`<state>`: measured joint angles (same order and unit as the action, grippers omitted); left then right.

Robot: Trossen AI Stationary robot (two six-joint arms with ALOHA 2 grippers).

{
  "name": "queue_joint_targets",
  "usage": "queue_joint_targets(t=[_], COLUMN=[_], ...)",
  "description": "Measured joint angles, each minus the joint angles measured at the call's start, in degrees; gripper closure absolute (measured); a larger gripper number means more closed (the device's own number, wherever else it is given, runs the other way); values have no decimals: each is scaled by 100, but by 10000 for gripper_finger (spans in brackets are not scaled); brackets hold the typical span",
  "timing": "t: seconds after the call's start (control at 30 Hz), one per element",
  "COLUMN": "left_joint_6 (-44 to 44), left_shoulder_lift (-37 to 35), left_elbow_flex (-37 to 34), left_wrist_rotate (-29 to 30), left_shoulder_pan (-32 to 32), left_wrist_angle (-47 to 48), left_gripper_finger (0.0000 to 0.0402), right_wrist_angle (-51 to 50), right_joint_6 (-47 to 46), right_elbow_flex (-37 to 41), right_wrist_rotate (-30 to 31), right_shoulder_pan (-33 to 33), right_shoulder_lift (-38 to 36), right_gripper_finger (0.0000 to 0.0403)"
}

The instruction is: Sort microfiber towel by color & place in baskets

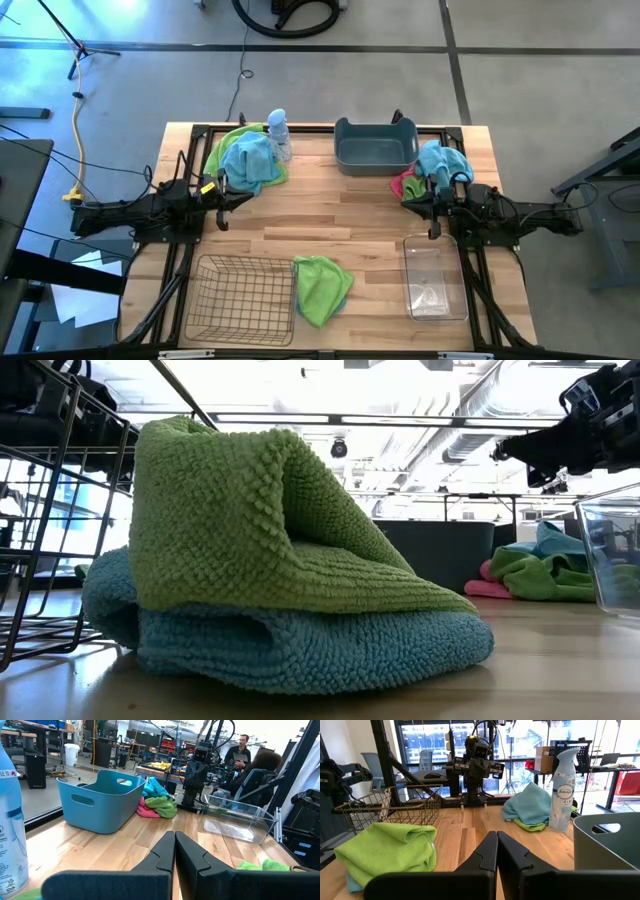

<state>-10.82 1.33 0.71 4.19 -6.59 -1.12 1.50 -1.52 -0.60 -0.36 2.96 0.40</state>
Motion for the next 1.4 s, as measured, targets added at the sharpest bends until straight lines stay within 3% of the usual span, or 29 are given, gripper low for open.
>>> queue_joint_targets(t=[0.13,0.3,0.47,0.77,0.87,1.03,1.13,1.23,1.4], left_joint_6=[1,-1,1,1,1,0,1,-1,1], left_shoulder_lift=[2,1,0,2,2,1,0,0,0], left_elbow_flex=[0,-1,-1,-1,-2,0,0,-1,-2], left_wrist_rotate=[0,0,0,0,0,0,0,0,0], left_shoulder_pan=[0,-1,0,0,-2,-2,-1,-1,0], left_wrist_angle=[0,1,0,0,0,0,1,0,1], left_gripper_finger=[402,402,401,402,401,401,401,402,402], right_wrist_angle=[21,665,1765,4425,4567,3216,1560,-473,-3458], right_joint_6=[-265,-1738,-2780,-1801,-1756,-1379,-1104,-1402,-2806], right_elbow_flex=[0,0,0,-2,-243,-1682,-2966,-4125,-5455], right_wrist_rotate=[-4,149,1067,2701,2993,3611,4475,5549,5489], right_shoulder_pan=[0,-2,-1,0,3,6,56,257,895], right_shoulder_lift=[0,0,0,144,354,1144,1813,2503,3316], right_gripper_finger=[402,402,402,402,402,402,393,374,339])
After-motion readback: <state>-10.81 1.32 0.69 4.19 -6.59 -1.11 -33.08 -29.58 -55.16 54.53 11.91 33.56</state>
